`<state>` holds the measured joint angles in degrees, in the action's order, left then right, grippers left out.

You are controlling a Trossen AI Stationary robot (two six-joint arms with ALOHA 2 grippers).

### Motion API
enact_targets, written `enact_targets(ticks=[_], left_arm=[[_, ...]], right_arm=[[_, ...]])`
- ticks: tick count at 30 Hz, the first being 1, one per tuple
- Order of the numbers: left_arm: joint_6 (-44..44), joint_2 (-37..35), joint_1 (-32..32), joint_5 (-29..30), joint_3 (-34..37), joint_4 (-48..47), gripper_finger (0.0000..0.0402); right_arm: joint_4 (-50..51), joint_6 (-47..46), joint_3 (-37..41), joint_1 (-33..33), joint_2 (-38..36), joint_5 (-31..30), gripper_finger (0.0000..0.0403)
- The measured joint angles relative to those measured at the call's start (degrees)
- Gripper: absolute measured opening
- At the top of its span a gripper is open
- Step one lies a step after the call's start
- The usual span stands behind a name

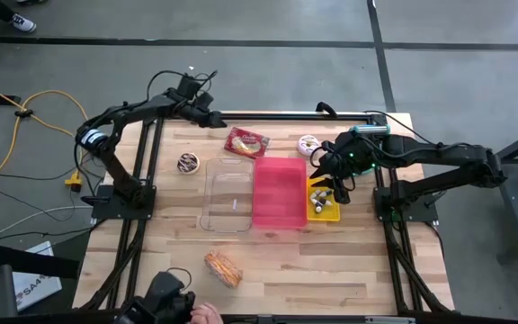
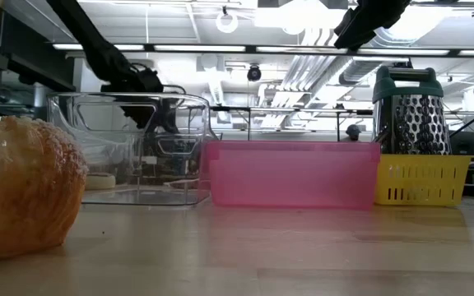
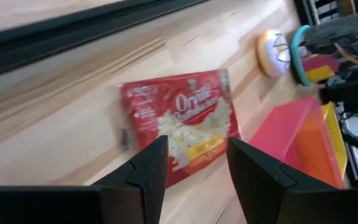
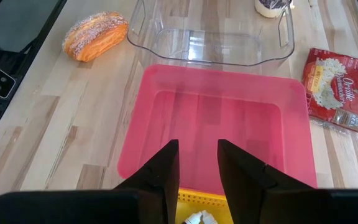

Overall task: Pick & Place Food Item
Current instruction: Put the popcorn bag into the pink bin

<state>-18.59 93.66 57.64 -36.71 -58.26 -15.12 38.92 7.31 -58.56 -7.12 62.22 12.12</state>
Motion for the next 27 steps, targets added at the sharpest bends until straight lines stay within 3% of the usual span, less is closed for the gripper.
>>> enact_targets(ticks=[12,27], left_arm=[[-1.57,4.39,-0.37,1.27,0.00,-1.30,0.0159],[-1.21,4.40,-3.68,10.18,-0.13,-2.88,0.0159]], right_arm=[[-0.31,0.00,0.02,-0.02,0.00,0.01,0.0097],[-0.63,0.00,0.02,-0.02,0.00,0.02,0.0097]])
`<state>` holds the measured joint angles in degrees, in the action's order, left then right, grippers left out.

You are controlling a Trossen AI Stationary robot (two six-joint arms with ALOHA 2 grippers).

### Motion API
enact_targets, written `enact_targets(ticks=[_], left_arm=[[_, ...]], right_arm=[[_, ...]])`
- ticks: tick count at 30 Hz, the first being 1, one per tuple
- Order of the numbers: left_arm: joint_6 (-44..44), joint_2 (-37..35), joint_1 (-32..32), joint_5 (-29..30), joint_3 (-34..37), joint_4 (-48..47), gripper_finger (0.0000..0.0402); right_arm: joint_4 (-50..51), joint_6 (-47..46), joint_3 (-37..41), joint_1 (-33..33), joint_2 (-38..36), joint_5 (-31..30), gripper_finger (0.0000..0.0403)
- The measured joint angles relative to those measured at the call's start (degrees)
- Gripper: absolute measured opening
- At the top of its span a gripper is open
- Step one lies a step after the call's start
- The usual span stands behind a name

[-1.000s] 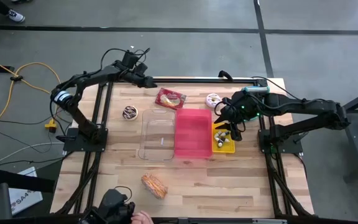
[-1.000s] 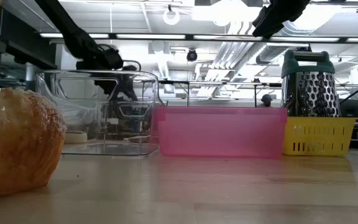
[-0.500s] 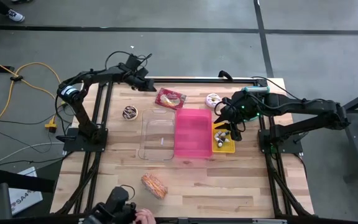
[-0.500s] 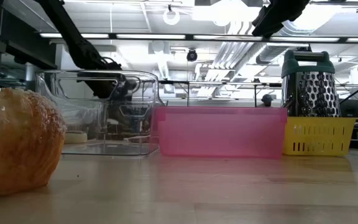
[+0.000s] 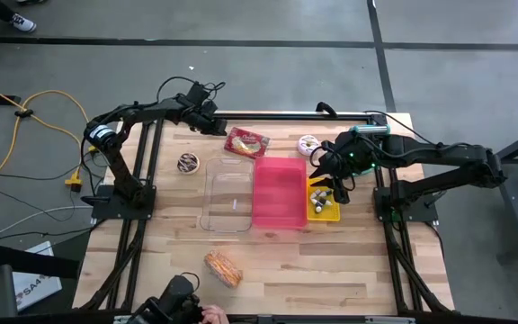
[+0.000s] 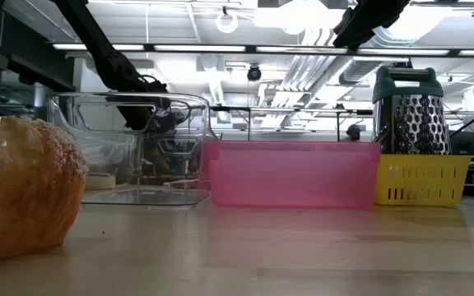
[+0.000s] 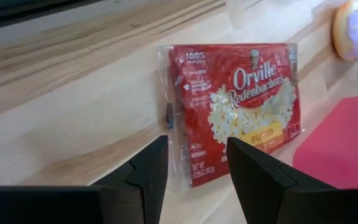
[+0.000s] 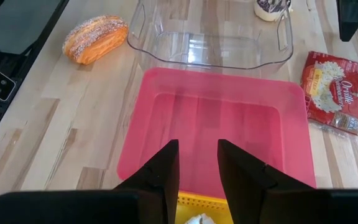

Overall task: Pick & Place Food Item
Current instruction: Put the popcorn bag into the pink bin

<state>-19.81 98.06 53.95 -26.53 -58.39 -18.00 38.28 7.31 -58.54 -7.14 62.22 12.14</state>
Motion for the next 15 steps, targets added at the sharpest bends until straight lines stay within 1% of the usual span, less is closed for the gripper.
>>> enact_targets(ticks=[6,15], left_arm=[[-0.75,0.16,-1.24,2.63,-0.04,0.07,0.0159],[-1.87,0.63,-3.27,3.92,-0.07,0.35,0.0159]], right_arm=[[0.00,0.00,0.00,0.01,0.00,0.00,0.0097],[0.00,0.00,0.00,0.01,0.00,0.00,0.0097]])
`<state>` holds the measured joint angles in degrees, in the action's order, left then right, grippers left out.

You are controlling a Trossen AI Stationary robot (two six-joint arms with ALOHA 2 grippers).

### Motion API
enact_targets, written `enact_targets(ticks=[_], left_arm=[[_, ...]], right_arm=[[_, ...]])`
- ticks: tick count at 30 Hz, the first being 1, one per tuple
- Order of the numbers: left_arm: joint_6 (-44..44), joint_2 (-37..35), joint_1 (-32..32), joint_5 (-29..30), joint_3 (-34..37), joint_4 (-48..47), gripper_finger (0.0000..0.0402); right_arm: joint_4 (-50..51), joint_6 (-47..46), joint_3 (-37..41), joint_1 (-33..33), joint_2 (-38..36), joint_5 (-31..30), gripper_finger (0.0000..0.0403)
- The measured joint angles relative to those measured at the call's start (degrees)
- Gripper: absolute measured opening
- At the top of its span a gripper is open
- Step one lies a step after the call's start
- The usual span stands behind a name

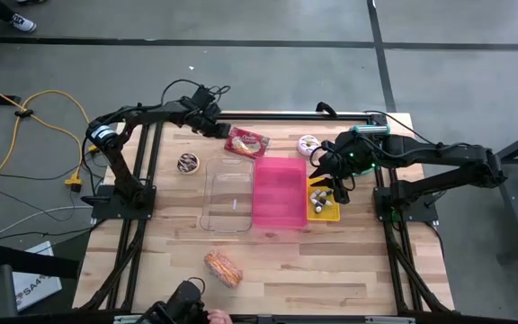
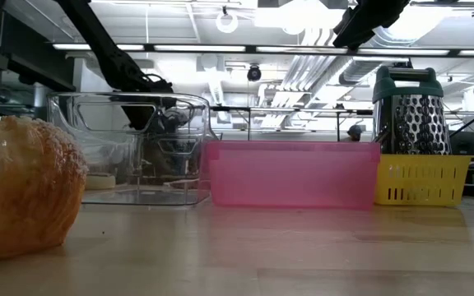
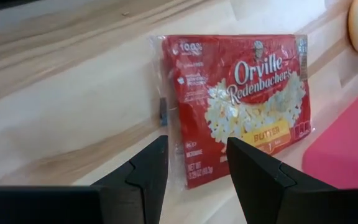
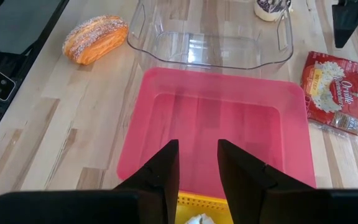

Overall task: Pick & Place Food Item
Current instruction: Put the popcorn bag into the pink bin

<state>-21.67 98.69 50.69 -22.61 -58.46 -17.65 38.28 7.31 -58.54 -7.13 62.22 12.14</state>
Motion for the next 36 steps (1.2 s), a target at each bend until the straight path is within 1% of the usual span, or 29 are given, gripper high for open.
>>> enact_targets(ticks=[5,7,12,18,24,29,32,36], left_arm=[[-1.47,2.51,-0.24,-4.02,-0.30,0.96,0.0159],[-2.51,3.28,-0.02,-4.68,-0.43,1.41,0.0159],[-2.82,3.57,0.06,-3.48,-0.78,1.54,0.0159],[-3.67,3.57,0.86,-3.35,-0.78,0.98,0.0159],[-3.67,3.57,1.34,-3.15,-0.76,-2.18,0.0159],[-3.66,4.08,1.05,-3.28,-0.77,-1.94,0.0159],[-3.83,6.02,0.95,-5.40,-0.82,-1.75,0.0159],[-4.57,8.50,1.87,-10.74,-1.59,-1.12,0.0159]], right_arm=[[0.00,0.00,0.00,0.01,0.00,0.00,0.0097],[-0.06,0.00,0.00,0.01,0.00,0.00,0.0097],[-0.13,0.00,0.00,0.01,0.00,-0.08,0.0097],[-0.17,0.00,0.00,0.01,0.00,-0.08,0.0097],[-0.20,0.00,0.00,0.01,0.00,-0.04,0.0097],[-0.24,0.00,0.00,0.01,0.00,-0.09,0.0097],[-0.34,0.00,0.00,0.01,0.00,-0.04,0.0097],[-0.44,0.00,0.00,0.01,0.00,-0.06,0.0097]])
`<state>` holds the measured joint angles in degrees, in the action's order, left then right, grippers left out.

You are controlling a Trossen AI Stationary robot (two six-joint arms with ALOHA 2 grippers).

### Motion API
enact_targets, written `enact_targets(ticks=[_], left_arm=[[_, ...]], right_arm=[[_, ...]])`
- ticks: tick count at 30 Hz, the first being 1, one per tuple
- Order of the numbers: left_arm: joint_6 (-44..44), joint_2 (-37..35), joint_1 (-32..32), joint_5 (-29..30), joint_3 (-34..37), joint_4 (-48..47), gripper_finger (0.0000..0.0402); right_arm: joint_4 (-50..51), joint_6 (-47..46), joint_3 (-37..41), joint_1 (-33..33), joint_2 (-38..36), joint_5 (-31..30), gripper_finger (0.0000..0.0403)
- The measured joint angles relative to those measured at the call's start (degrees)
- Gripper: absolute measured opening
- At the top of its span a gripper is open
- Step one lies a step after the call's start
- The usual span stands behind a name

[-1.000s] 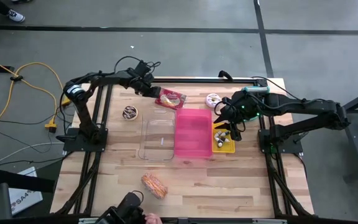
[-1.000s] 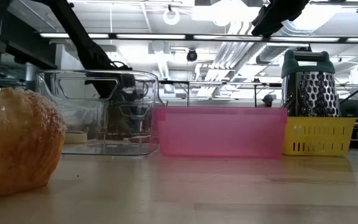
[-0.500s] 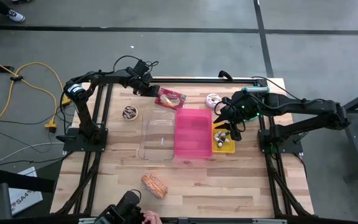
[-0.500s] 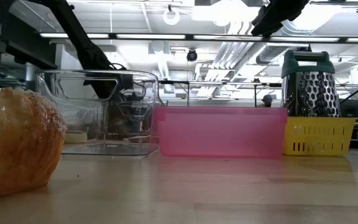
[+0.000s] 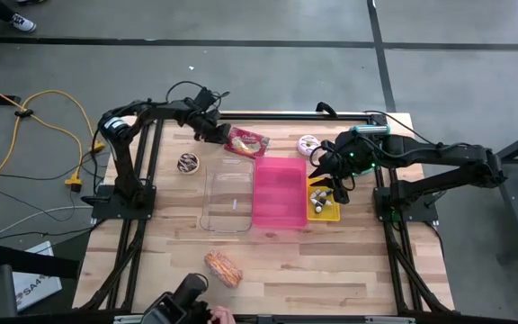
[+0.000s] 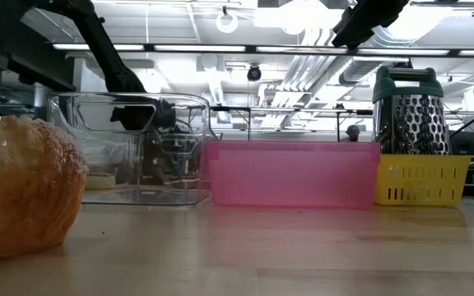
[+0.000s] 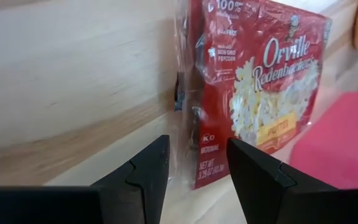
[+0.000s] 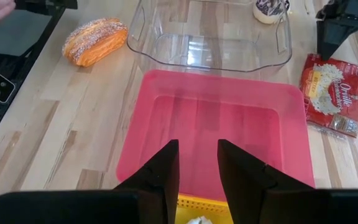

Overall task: Pick & Place Food Item
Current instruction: Put the popcorn bag into the pink bin

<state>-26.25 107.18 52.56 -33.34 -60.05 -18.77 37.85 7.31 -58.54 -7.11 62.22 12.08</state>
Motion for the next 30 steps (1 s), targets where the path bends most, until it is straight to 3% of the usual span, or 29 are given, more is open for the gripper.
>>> enact_targets(ticks=[18,30], left_arm=[[0.72,0.71,-0.81,-6.68,-1.03,1.95,0.0159],[0.47,0.71,-1.49,-5.35,-1.05,2.54,0.0147]], right_arm=[[0.00,0.00,0.00,0.00,0.00,0.02,0.0097],[0.02,0.00,0.00,0.00,0.00,0.04,0.0097]])
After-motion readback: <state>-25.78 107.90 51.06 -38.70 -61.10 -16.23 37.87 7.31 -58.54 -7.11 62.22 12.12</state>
